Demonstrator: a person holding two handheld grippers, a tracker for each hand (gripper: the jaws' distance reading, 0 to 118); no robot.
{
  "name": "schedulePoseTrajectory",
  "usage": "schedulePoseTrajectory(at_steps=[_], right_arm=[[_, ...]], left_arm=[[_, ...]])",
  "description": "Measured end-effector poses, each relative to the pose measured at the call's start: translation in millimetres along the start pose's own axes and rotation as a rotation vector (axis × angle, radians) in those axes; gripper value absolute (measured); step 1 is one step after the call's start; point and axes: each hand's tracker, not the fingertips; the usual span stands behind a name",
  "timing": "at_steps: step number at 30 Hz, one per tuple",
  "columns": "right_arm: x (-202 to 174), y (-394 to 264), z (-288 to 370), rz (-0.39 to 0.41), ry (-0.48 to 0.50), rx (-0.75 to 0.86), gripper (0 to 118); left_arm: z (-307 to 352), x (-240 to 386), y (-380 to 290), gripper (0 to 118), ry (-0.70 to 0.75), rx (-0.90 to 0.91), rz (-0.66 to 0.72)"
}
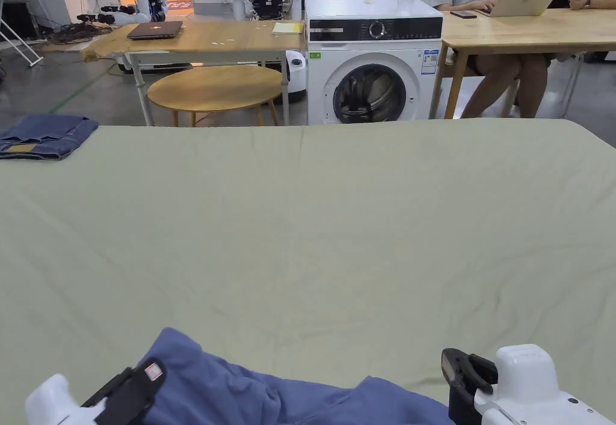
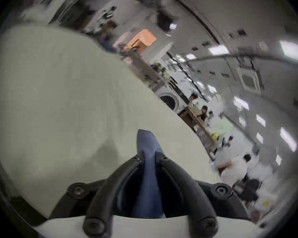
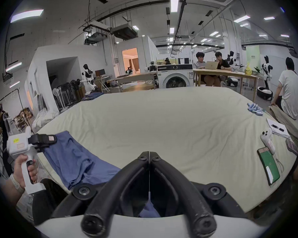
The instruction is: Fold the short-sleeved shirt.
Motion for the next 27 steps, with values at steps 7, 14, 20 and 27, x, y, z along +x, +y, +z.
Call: schedulePoseTrajectory(at_steps=[7,14,20,27], right_arm=[[12.7,-4.1,7.5,-0.002,-0.041,-0.003,0],[42.2,-13.2,15.7,-0.038,-0.111,-0.017,0],[53.9,-12.8,20.2,-0.036,-0.133,-0.028,0],[48.2,-14.3,12.4,-0.033,-0.096,-0.078,0]], left_arm=[[-22.9,162.2,-70.5,7,-0.236,-0.064,-0.441],[-56.5,228.6,-184.5,7,-0.36,-0.27,-0.784],[-70.2,224.1,-209.0,13,-0.319,-0.413,-0.865],[-50.6,211.6,-132.6,94,-0.31,-0.327,-0.592]])
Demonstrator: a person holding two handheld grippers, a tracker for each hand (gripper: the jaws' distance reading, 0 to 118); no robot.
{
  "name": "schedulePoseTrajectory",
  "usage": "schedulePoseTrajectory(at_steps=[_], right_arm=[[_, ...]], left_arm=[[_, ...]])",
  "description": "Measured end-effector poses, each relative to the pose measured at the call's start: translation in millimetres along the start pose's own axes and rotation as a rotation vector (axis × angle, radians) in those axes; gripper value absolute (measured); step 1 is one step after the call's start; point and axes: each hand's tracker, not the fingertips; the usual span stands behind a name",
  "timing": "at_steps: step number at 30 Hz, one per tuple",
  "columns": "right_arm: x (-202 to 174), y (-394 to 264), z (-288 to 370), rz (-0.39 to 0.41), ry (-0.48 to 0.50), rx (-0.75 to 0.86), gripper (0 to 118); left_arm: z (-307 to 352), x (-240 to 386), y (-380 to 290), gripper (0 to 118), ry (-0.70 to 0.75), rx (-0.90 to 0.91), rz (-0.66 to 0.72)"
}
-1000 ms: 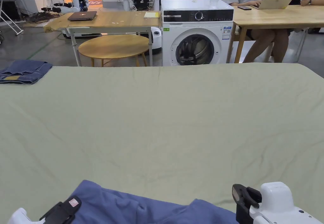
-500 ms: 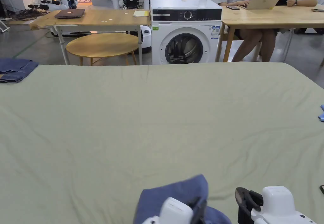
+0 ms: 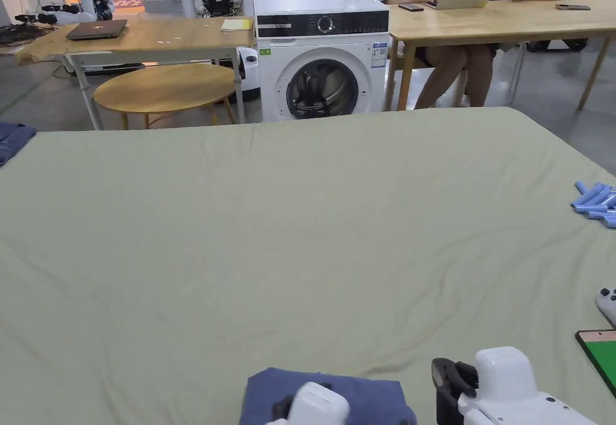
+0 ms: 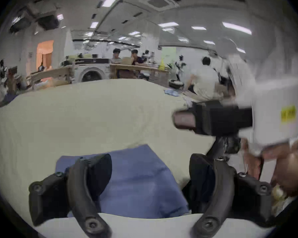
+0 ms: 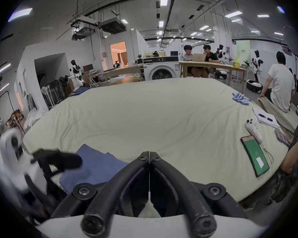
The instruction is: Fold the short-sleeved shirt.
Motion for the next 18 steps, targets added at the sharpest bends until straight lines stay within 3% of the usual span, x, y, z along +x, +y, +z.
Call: schedulePoseTrajectory(at_steps=[2,3,5,6,11,18], right_arm=[[-1.6,-1.6,-0.5,0.002,0.007,-0.018,0],[-2.3,-2.7,-0.9,0.006,0.009,-0.026,0],[-2.4,-4.6,-2.6,0.007,0.024,-0.048,0],[-2.3,-6.2,-3.5,0.002,0.034,-0.057,0],[-5.6,-10.7,-6.7,-0.022,0.087,-0.093,0],[-13.1,-9.3,-7.2,-0.027,0.211,-0.106,0]], left_arm=[[4.3,-23.9,-1.3,94,0.032,-0.03,0.116],[2.1,-34.9,-4.9,86,0.01,-0.072,0.187],[0.3,-47.6,-14.3,27,-0.067,-0.102,0.29],[-2.8,-46.0,-18.2,6,-0.115,-0.116,0.315],[-35.9,1.0,-47.5,4,-0.348,-0.233,0.37],[-57.1,8.8,-61.0,2,-0.255,-0.246,0.338]])
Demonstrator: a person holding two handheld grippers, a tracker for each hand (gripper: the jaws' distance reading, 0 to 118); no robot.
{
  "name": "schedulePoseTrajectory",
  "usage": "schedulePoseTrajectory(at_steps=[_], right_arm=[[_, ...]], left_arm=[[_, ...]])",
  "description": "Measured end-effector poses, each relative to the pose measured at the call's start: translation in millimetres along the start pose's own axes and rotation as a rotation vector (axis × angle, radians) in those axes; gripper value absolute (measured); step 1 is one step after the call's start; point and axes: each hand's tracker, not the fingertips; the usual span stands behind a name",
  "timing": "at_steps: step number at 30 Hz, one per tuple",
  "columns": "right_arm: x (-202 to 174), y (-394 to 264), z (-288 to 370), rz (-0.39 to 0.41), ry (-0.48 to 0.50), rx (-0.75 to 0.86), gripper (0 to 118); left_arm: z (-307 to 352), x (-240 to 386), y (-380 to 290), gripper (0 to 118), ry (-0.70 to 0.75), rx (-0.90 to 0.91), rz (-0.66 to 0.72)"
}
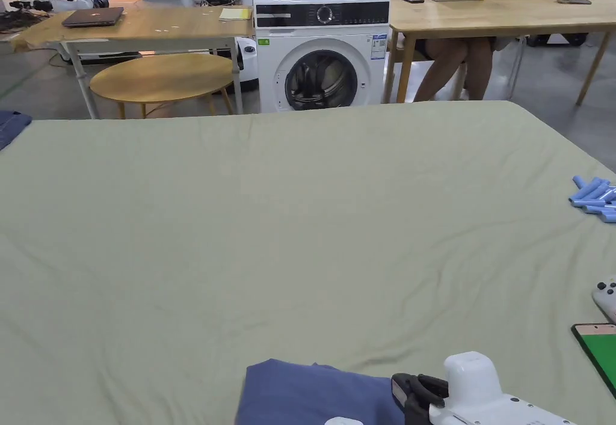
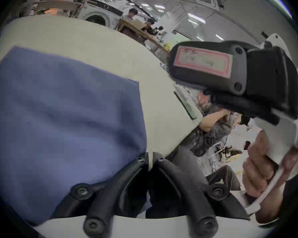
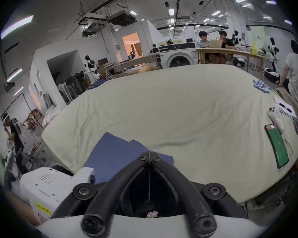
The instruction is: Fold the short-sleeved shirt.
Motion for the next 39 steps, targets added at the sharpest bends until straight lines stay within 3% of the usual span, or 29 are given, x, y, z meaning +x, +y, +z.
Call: schedulePoseTrajectory(at_steps=[3,6,8,10,11,16,19,20,21,22,23,25,27,29,31,39], right_arm=[[1.5,-2.6,-13.1,-0.003,0.06,-0.012,0],[12.4,-10.9,-37.0,-0.079,0.121,-0.062,0],[18.3,-18.9,-50.0,-0.065,0.085,-0.092,0],[26.1,-27.5,-61.5,-0.057,0.069,-0.16,0],[30.4,-30.6,-64.6,-0.063,0.068,-0.159,0],[45.1,-31.6,-64.3,-0.13,0.056,-0.149,0],[39.1,-30.1,-63.6,-0.087,0.046,-0.152,0],[36.1,-29.8,-63.0,-0.067,0.04,-0.152,0],[34.0,-29.7,-62.9,-0.06,0.037,-0.152,0],[33.1,-29.2,-62.8,-0.059,0.036,-0.153,0],[32.8,-28.7,-62.2,-0.059,0.033,-0.151,0],[32.5,-29.0,-60.9,-0.061,0.029,-0.146,0],[29.9,-26.6,-57.3,-0.059,0.029,-0.144,0],[24.9,-24.1,-51.2,-0.044,0.038,-0.136,0],[16.9,-19.4,-47.1,-0.016,0.043,-0.125,0],[-14.6,-11.9,-59.7,0.021,0.073,-0.127,0]], left_arm=[[45.8,6.3,12.9,2,0.024,0.116,-0.077],[94.1,-13.8,16.6,6,0.109,0.198,-0.051],[121.4,-39.6,16.4,47,0.16,0.236,0.013],[141.5,-72.8,17.4,100,0.193,0.251,0.104],[149.6,-88.3,17.2,105,0.198,0.258,0.149],[146.5,-155.0,17.0,105,0.013,0.219,0.432],[105.2,-180.3,7.3,105,-0.278,0.139,0.641],[92.3,-181.5,5.1,100,-0.383,0.149,0.679],[80.0,-175.5,5.8,83,-0.424,0.17,0.686],[71.7,-166.8,10.9,38,-0.392,0.174,0.685],[65.3,-162.5,15.1,22,-0.26,0.161,0.66],[58.2,-153.9,17.0,22,-0.071,0.112,0.594],[71.3,-149.1,21.7,22,-0.128,0.14,0.592],[94.1,-146.5,26.8,22,-0.046,0.131,0.491],[126.3,-148.5,35.0,22,0.025,0.162,0.425],[294.4,-226.8,64.3,22,0.276,0.285,0.376]])
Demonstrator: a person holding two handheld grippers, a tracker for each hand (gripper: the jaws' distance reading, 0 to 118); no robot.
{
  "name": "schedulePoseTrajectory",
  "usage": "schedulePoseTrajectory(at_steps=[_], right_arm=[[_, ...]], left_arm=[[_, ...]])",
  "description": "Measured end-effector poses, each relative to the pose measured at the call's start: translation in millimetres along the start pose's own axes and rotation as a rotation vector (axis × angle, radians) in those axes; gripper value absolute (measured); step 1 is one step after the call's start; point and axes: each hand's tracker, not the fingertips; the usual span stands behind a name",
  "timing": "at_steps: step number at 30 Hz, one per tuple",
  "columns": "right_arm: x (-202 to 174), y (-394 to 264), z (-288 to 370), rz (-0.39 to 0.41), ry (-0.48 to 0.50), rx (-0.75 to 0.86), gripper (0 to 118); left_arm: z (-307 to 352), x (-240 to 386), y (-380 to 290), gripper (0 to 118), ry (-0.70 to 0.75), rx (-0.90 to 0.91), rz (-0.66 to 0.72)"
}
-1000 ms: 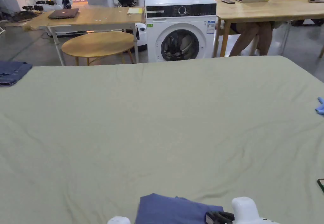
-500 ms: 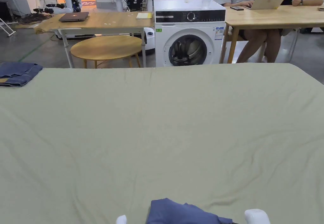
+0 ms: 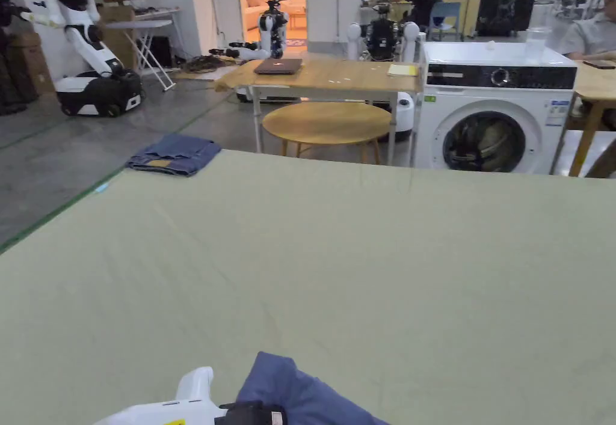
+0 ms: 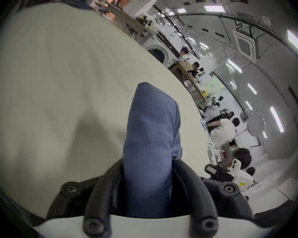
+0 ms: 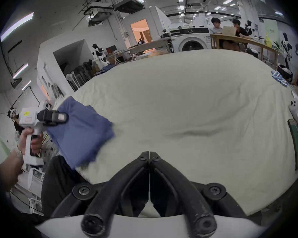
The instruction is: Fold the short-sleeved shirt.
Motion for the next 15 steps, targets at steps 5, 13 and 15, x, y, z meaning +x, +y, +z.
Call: schedulePoseTrajectory(at_steps=[5,13,15], right_arm=[[-22.5,1.4,-20.8,0.008,0.02,-0.021,0],[-51.6,-4.9,-46.4,0.008,0.044,-0.041,0],[-54.6,-5.9,-48.9,0.011,0.042,-0.05,0]], left_arm=[[59.1,-77.6,60.9,22,0.074,0.043,0.051],[100.6,-179.1,108.5,22,0.238,0.021,0.076],[100.2,-184.6,103.3,22,0.259,0.012,0.093]])
